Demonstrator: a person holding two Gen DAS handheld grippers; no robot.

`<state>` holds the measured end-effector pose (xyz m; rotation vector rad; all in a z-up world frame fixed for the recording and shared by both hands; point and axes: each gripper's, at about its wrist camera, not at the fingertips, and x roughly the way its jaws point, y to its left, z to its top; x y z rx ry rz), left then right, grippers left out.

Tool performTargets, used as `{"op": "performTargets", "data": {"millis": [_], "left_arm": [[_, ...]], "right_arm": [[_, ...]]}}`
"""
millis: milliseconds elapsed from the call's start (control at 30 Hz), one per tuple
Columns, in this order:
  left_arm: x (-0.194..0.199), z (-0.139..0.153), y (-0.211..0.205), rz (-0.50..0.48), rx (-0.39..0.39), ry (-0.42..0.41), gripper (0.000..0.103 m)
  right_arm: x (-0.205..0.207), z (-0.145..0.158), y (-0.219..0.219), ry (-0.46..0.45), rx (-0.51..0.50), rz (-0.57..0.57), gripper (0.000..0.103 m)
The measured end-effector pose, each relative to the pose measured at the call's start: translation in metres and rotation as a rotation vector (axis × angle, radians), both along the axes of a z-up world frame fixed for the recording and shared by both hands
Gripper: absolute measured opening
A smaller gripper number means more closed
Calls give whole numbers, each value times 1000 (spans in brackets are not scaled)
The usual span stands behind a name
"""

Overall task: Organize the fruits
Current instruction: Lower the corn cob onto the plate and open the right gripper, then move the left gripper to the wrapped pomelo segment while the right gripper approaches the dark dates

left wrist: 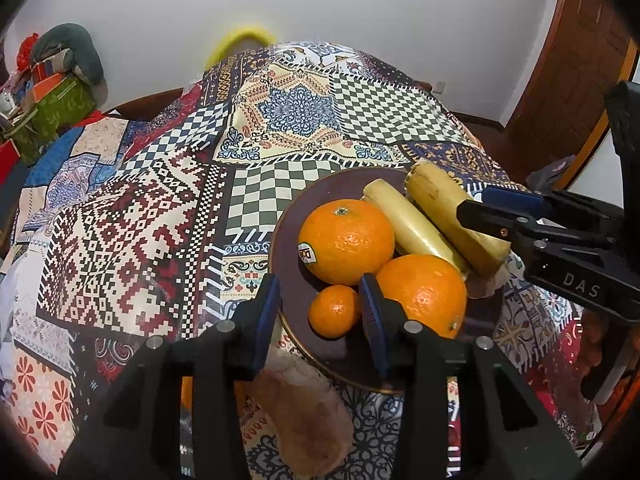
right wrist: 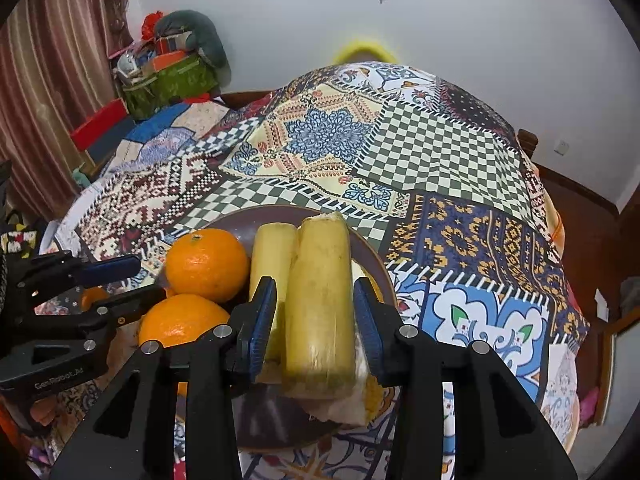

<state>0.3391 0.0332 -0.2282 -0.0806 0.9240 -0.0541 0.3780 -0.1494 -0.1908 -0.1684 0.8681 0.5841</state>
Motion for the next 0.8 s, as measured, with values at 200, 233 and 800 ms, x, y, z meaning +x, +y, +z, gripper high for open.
{"op": "performTargets", "data": {"millis": [200, 233, 800], "left_arm": [[-18, 21, 1, 5, -5, -38, 41], [-22, 26, 2, 8, -4, -47, 41], [-102, 68, 19, 43, 48, -115, 55]], "right_arm": [[-16, 19, -11, -6, 94, -45, 37], [-21, 24, -13, -18, 107, -51, 37], [-104, 72, -22, -134, 105, -21, 37]]}}
